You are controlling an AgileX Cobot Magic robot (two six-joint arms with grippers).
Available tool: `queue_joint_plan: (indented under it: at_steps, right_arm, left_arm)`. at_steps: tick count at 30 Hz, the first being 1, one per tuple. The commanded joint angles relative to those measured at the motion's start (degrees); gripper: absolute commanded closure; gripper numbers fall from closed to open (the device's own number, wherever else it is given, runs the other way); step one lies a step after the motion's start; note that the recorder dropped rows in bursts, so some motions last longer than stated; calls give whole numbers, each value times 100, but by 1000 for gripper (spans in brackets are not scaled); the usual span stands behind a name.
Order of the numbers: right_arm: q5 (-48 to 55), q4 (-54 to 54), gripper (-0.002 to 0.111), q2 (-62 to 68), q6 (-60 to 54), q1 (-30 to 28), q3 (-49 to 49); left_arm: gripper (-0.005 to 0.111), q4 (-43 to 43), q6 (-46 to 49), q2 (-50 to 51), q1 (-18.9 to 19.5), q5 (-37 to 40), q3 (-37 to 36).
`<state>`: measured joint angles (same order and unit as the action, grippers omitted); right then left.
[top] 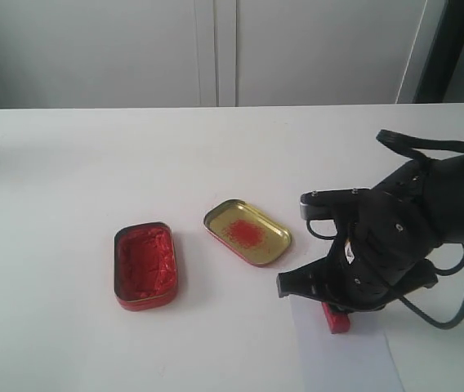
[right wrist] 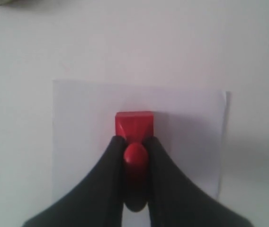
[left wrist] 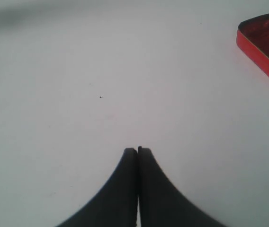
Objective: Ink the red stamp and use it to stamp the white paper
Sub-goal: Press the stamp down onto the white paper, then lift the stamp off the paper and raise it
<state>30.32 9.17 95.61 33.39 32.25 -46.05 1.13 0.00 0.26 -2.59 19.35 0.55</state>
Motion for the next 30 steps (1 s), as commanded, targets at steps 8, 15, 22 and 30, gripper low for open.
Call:
queue_joint_plan:
  at_steps: [8, 15, 22, 30]
  right_arm:
    - [-102, -13, 108, -479, 141, -36, 52]
    - [-433, -34, 108, -516, 298, -36, 52]
    - [-547, -59, 108, -516, 298, -36, 52]
    - [-1052, -198, 108, -516, 590, -36, 52]
  left_arm:
    - [107, 23, 0, -26, 10, 87, -55]
    - [107, 23, 0, -26, 10, 87, -55]
    - [107, 23, 0, -26, 10, 87, -55]
    - [107, 23, 0, -26, 10, 87, -55]
